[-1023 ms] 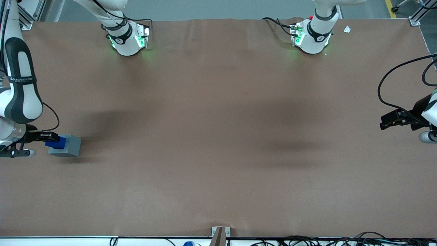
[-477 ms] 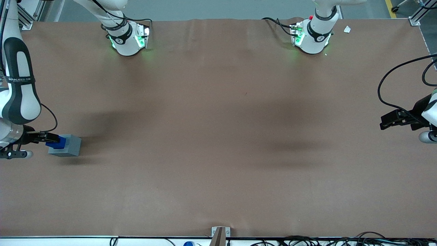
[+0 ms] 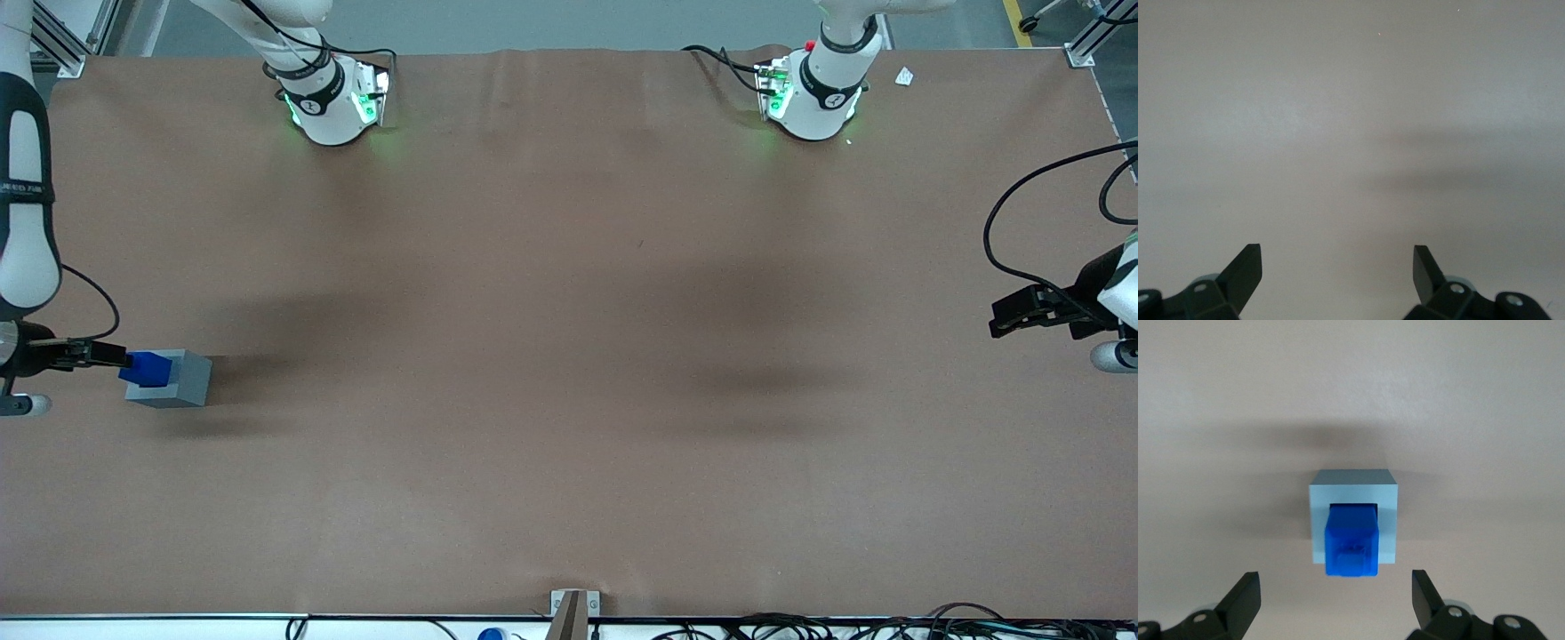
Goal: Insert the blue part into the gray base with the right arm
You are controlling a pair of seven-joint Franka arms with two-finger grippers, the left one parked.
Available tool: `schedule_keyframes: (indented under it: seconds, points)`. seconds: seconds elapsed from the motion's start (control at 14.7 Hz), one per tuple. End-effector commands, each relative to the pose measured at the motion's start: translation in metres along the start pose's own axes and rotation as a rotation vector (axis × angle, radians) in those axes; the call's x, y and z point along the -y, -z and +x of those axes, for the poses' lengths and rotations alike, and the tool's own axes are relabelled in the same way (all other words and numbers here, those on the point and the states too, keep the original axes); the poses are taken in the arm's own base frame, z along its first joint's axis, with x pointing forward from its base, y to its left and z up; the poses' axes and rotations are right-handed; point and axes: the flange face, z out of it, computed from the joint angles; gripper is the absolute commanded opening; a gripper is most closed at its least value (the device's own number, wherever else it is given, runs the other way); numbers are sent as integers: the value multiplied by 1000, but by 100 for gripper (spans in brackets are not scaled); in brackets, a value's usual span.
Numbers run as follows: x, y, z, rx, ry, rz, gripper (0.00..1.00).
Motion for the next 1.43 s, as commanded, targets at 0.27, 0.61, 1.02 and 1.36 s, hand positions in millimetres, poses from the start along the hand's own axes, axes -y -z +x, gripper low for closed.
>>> schedule_keyframes:
  seconds: [0.27, 0.61, 1.02, 1.36]
  points:
    - [45, 70, -15, -24, -16, 4, 100]
    - [63, 114, -38, -49, -20, 96, 100]
    - [103, 149, -53, -44, -61, 89, 100]
    - [126, 168, -64, -37, -85, 86, 100]
